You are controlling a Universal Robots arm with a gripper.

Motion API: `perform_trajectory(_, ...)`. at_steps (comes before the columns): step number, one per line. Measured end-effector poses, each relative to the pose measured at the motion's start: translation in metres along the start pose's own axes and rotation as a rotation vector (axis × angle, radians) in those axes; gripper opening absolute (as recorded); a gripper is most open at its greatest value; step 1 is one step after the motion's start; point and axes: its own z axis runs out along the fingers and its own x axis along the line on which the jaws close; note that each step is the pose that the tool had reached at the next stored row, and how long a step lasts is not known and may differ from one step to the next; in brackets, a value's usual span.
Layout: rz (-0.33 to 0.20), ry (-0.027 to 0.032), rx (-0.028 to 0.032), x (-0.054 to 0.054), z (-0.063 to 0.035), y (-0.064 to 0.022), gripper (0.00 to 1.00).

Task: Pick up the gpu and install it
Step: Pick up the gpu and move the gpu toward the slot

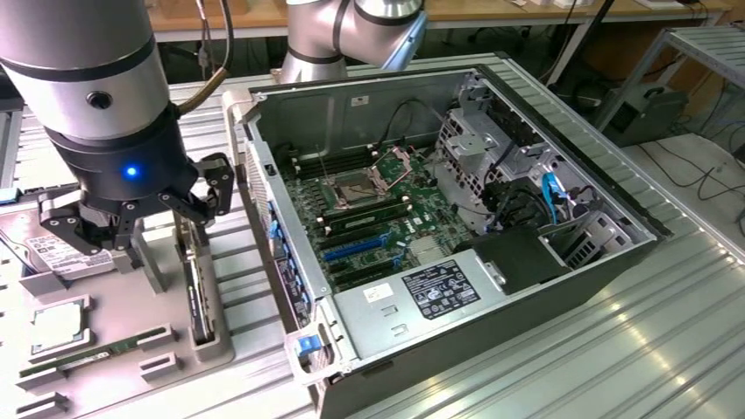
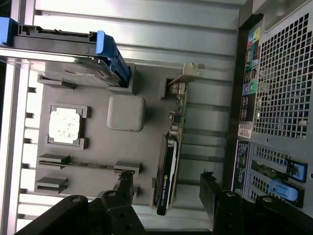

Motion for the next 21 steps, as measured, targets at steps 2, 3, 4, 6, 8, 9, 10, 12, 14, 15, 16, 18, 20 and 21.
perform_trajectory(2, 0.000, 0.0001, 0.0000, 0.000, 0.0035, -0.0002, 0.66)
perform_trajectory(3, 0.000, 0.0001, 0.0001, 0.000, 0.0053, -0.0003, 0.66)
perform_trajectory(4, 0.001, 0.0000, 0.0001, 0.000, 0.0073, -0.0003, 0.66)
perform_trajectory(6, 0.002, 0.0000, 0.0000, 0.000, 0.0126, -0.0006, 0.66)
perform_trajectory(8, 0.004, -0.0001, 0.0001, 0.000, 0.0175, -0.0008, 0.66)
perform_trajectory(9, 0.005, -0.0002, 0.0001, 0.000, 0.0193, -0.0009, 0.66)
perform_trajectory(10, 0.006, -0.0002, 0.0002, 0.000, 0.0210, -0.0010, 0.66)
perform_trajectory(12, 0.009, -0.0004, 0.0001, 0.000, 0.0246, -0.0012, 0.66)
perform_trajectory(14, 0.013, -0.0007, 0.0001, 0.000, 0.0273, -0.0013, 0.66)
perform_trajectory(15, 0.017, -0.0007, 0.0002, 0.000, 0.0278, -0.0013, 0.66)
perform_trajectory(16, 0.021, -0.0008, 0.0003, 0.000, 0.0281, -0.0013, 0.66)
perform_trajectory(18, 0.029, -0.0012, 0.0002, 0.000, 0.0290, -0.0013, 0.66)
perform_trajectory(20, 0.040, -0.0019, 0.0005, 0.000, 0.0301, -0.0014, 0.66)
perform_trajectory(21, 0.046, -0.0020, 0.0005, -0.001, 0.0305, -0.0015, 0.66)
